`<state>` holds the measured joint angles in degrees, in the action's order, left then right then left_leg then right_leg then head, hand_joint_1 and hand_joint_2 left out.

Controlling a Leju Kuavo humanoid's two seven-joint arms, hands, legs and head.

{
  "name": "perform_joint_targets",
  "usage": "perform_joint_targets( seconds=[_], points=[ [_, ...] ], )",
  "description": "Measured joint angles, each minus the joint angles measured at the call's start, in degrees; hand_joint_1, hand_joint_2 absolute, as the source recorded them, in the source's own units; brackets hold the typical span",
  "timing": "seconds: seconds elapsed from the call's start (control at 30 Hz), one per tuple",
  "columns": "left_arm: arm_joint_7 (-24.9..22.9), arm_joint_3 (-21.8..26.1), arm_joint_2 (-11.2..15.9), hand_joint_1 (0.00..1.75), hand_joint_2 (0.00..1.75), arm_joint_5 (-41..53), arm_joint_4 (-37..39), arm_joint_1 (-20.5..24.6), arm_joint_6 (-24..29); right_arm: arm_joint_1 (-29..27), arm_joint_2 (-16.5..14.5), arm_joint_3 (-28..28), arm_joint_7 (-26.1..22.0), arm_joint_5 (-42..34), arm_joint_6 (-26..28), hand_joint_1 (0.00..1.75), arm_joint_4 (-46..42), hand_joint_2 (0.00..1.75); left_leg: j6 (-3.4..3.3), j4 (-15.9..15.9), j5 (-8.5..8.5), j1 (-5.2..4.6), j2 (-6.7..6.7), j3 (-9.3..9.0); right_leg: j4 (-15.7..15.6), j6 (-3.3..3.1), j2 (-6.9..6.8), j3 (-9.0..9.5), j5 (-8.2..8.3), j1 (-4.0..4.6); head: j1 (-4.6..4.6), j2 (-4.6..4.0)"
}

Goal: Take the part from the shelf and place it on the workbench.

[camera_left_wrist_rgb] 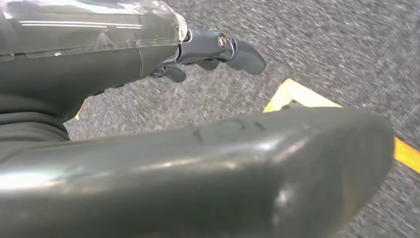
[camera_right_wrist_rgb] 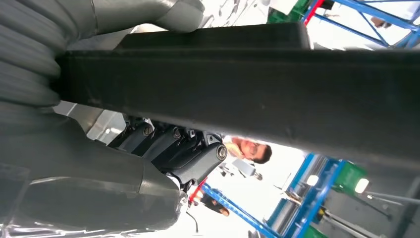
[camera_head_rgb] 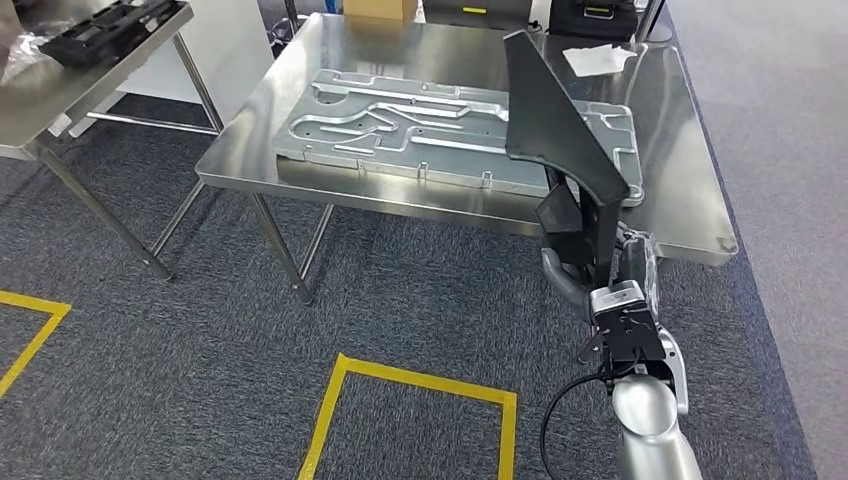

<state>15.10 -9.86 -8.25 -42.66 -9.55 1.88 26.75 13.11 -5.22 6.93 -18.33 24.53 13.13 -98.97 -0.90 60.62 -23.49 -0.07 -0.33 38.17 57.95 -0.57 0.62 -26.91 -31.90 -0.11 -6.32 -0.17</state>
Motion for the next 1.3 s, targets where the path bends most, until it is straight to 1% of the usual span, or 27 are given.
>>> perform_joint_targets(
  seconds=[0.1, 0.13, 0.2, 0.27, 0.3, 0.33, 0.37, 0.43, 0.47, 0.5, 0.6, 0.63, 0.67, 0.7, 0.77, 0.8, 0.83, 0.87, 0.9, 0.93, 0.97, 1.0, 1.03, 1.1, 1.17, 1.23, 1.3],
  points=[
    [-0.01, 0.04, -0.15, 0.00, 0.00, -0.02, 0.01, 0.20, 0.11, 0.53, 0.60, -0.03, -0.19, -0.90, 0.20, 1.75, -0.24, 1.75, -0.77, -1.30, -0.07, -0.04, -0.09, -1.50, 1.05, 1.22, 0.07, 0.39, 0.38, -0.07, 0.00, -0.01],
    [0.00, 0.05, -0.20, 0.00, 0.00, -0.02, 0.01, 0.18, 0.14, 0.71, 0.84, -0.03, -0.21, -1.02, 0.23, 1.75, -0.44, 1.75, -1.06, -1.82, -0.28, 0.09, -0.10, -2.34, 2.85, 1.57, 0.01, -0.47, 0.77, -0.12, 0.01, -0.01],
    [0.03, 0.08, -0.27, 0.00, 0.00, 0.01, 0.00, 0.13, 0.09, 0.91, 1.34, -0.07, -0.23, -1.14, 0.33, 1.75, -0.85, 1.75, -1.48, -2.71, -0.87, 0.30, -0.10, -3.91, 8.94, 2.17, -0.14, -4.40, 0.19, -0.35, 0.02, 0.00],
    [0.07, 0.09, -0.34, 0.00, 0.00, 0.10, 0.00, 0.13, -0.17, 0.88, 1.91, -0.13, -0.23, -1.26, 0.45, 1.75, -1.14, 1.75, -1.68, -3.00, -1.86, 0.38, -0.17, -5.24, 14.46, 2.66, -0.22, -9.38, -2.72, -0.60, 0.01, 0.00],
    [0.09, 0.09, -0.37, 0.00, 0.00, 0.16, 0.00, 0.13, -0.33, 0.78, 2.22, -0.17, -0.24, -1.31, 0.49, 1.75, -1.24, 1.75, -1.66, -3.03, -2.47, 0.39, -0.25, -6.00, 15.33, 2.83, -0.26, -11.09, -3.90, -0.73, 0.02, 0.00],
    [0.11, 0.09, -0.37, 0.00, 0.00, 0.24, 0.01, 0.11, -0.51, 0.69, 2.51, -0.22, -0.26, -1.37, 0.54, 1.75, -1.31, 1.75, -1.61, -3.03, -3.10, 0.41, -0.32, -6.85, 14.67, 2.96, -0.30, -11.98, -4.02, -0.84, 0.01, 0.00],
    [0.15, 0.09, -0.37, 0.00, 0.00, 0.34, 0.01, 0.07, -0.74, 0.60, 2.78, -0.29, -0.30, -1.44, 0.60, 1.75, -1.43, 1.75, -1.51, -3.04, -3.79, 0.43, -0.37, -7.81, 12.25, 2.98, -0.35, -12.02, -2.46, -0.91, 0.02, 0.00],
    [0.30, 0.08, -0.37, 0.00, 0.00, 0.58, 0.02, -0.01, -1.36, 0.33, 3.38, -0.56, -0.48, -1.59, 0.83, 1.75, -1.80, 1.75, -1.17, -2.99, -5.19, 0.40, -0.37, -9.55, 5.31, 2.65, -0.58, -10.81, 3.78, -0.90, 0.01, 0.00],
    [0.41, 0.08, -0.37, 0.00, 0.00, 0.69, 0.02, -0.01, -1.69, 0.13, 3.72, -0.74, -0.60, -1.69, 1.01, 1.75, -1.98, 1.75, -0.87, -3.02, -5.86, 0.35, -0.44, -10.19, 2.66, 2.27, -0.74, -10.19, 6.07, -0.76, 0.05, 0.00],
    [0.51, 0.07, -0.37, 0.00, 0.00, 0.78, 0.01, 0.05, -1.98, -0.08, 4.06, -0.94, -0.73, -1.78, 1.19, 1.75, -2.18, 1.75, -0.52, -3.20, -6.43, 0.31, -0.49, -10.60, 1.26, 1.83, -0.85, -9.78, 7.29, -0.57, 0.07, 0.00],
    [0.67, 0.01, -0.33, 0.00, 0.00, 1.10, 0.01, 0.08, -2.70, -0.81, 4.88, -1.45, -1.26, -2.00, 1.71, 1.75, -2.99, 1.75, 0.66, -2.42, -6.65, 0.25, -0.44, -11.58, 0.28, 0.32, -0.60, -8.48, 7.09, -0.38, 0.10, 0.00],
    [0.69, -0.03, -0.29, 0.00, 0.00, 1.23, 0.01, 0.06, -2.92, -1.06, 5.14, -1.61, -1.50, -2.12, 1.91, 1.75, -3.31, 1.75, 0.90, -0.97, -6.62, 0.28, -0.31, -11.43, 0.02, -0.13, -0.50, -7.78, 7.03, -0.48, 0.09, 0.00],
    [0.72, -0.07, -0.27, 0.00, 0.00, 1.35, 0.01, 0.08, -3.13, -1.31, 5.43, -1.78, -1.70, -2.31, 2.11, 1.75, -3.55, 1.75, 1.09, 1.15, -7.00, 0.36, -0.21, -10.53, -0.07, -0.48, -0.48, -7.08, 6.79, -0.56, 0.08, 0.00],
    [0.74, -0.12, -0.22, 0.00, 0.00, 1.45, 0.01, 0.11, -3.38, -1.64, 5.73, -1.98, -1.91, -2.56, 2.33, 1.75, -3.79, 1.75, 1.20, 4.29, -7.82, 0.45, -0.11, -8.80, -0.14, -0.70, -0.47, -6.44, 6.51, -0.61, 0.07, 0.00],
    [0.80, -0.26, -0.07, 0.00, 0.00, 1.70, 0.02, 0.06, -3.99, -2.69, 6.45, -2.40, -2.17, -2.93, 2.79, 1.75, -4.20, 1.75, 1.48, 11.11, -10.74, 0.55, -0.05, -3.91, -0.13, -0.86, -0.47, -5.51, 5.49, -0.58, 0.05, 0.00],
    [0.83, -0.36, 0.04, 0.00, 0.00, 1.84, 0.02, -0.01, -4.37, -3.46, 6.82, -2.59, -2.27, -3.02, 3.05, 1.75, -4.47, 1.75, 1.56, 13.03, -12.12, 0.57, -0.04, -1.88, -0.13, -0.84, -0.45, -4.95, 4.92, -0.56, 0.05, 0.00],
    [0.85, -0.44, 0.14, 0.00, 0.00, 1.96, 0.02, -0.12, -4.72, -4.28, 7.18, -2.79, -2.32, -3.03, 3.31, 1.75, -4.77, 1.75, 1.61, 13.31, -12.65, 0.60, -0.03, -0.61, -0.13, -0.79, -0.41, -4.26, 4.33, -0.56, 0.05, 0.00],
    [0.87, -0.51, 0.24, 0.00, 0.00, 2.02, 0.02, -0.27, -5.02, -5.04, 7.51, -2.97, -2.35, -3.05, 3.53, 1.75, -5.08, 1.75, 1.55, 11.63, -11.73, 0.63, -0.01, -0.24, -0.13, -0.71, -0.36, -3.46, 3.70, -0.57, 0.05, 0.00],
    [0.89, -0.54, 0.35, 0.00, 0.00, 2.09, 0.02, -0.42, -5.27, -5.66, 7.77, -3.16, -2.38, -3.06, 3.72, 1.75, -5.37, 1.75, 1.37, 8.48, -9.41, 0.65, 0.00, -0.54, -0.13, -0.58, -0.32, -2.60, 3.03, -0.57, 0.05, 0.00],
    [0.91, -0.56, 0.46, 0.00, 0.00, 2.20, 0.04, -0.59, -5.51, -6.17, 8.00, -3.34, -2.41, -3.06, 3.90, 1.75, -5.65, 1.75, 1.16, 4.82, -5.97, 0.63, 0.04, -1.05, -0.12, -0.39, -0.28, -1.81, 2.36, -0.55, 0.05, 0.00],
    [0.93, -0.61, 0.58, 0.00, 0.00, 2.30, 0.06, -0.72, -5.78, -6.61, 8.21, -3.50, -2.47, -3.06, 4.10, 1.75, -5.89, 1.75, 0.98, 1.86, -3.51, 0.53, 0.07, -1.52, -0.09, -0.10, -0.19, -1.14, 1.73, -0.49, 0.05, 0.00],
    [0.96, -0.69, 0.68, 0.00, 0.00, 2.43, 0.08, -0.76, -6.05, -6.99, 8.39, -3.68, -2.52, -3.05, 4.31, 1.75, -6.15, 1.75, 0.77, 0.04, -1.75, 0.39, 0.08, -1.92, -0.12, 0.28, -0.11, -0.66, 1.13, -0.43, 0.05, 0.00],
    [0.97, -0.80, 0.76, 0.00, 0.00, 2.54, 0.10, -0.77, -6.33, -7.39, 8.58, -3.85, -2.54, -2.99, 4.49, 1.75, -6.49, 1.75, 0.52, -0.75, -1.05, 0.29, 0.02, -2.18, 0.06, 0.72, -0.05, -0.26, 0.82, -0.37, 0.05, 0.00],
    [0.99, -1.05, 0.85, 0.00, 0.00, 2.65, 0.11, -0.68, -6.78, -8.11, 8.93, -4.22, -2.55, -2.70, 4.80, 1.75, -7.25, 1.75, -0.17, -1.03, -1.56, 0.21, -0.17, -3.08, 0.77, 1.54, -0.01, 0.16, 0.92, -0.38, 0.06, 0.00],
    [1.01, -1.33, 0.93, 0.00, 0.00, 2.84, 0.11, -0.64, -7.21, -8.62, 9.25, -4.58, -2.45, -2.09, 5.08, 1.75, -7.97, 1.75, -0.92, -1.60, -2.05, 0.31, -0.24, -4.39, 3.80, 2.11, -0.14, -1.08, 1.17, -0.55, 0.07, 0.00],
    [1.03, -1.62, 1.01, 0.00, 0.00, 3.03, 0.11, -0.59, -7.62, -9.03, 9.48, -4.96, -2.28, -1.55, 5.31, 1.75, -8.50, 1.75, -1.39, -1.94, -2.82, 0.38, -0.24, -5.57, 9.76, 2.60, -0.28, -5.11, -0.49, -0.69, 0.08, 0.00],
    [1.03, -1.80, 1.04, 0.00, 0.00, 3.06, 0.11, -0.60, -7.83, -9.59, 9.65, -5.28, -2.10, -1.12, 5.42, 1.75, -8.73, 1.75, -1.53, -1.96, -3.90, 0.35, -0.33, -6.62, 15.36, 2.89, -0.30, -10.17, -3.29, -0.69, 0.08, 0.00]
  ],
)
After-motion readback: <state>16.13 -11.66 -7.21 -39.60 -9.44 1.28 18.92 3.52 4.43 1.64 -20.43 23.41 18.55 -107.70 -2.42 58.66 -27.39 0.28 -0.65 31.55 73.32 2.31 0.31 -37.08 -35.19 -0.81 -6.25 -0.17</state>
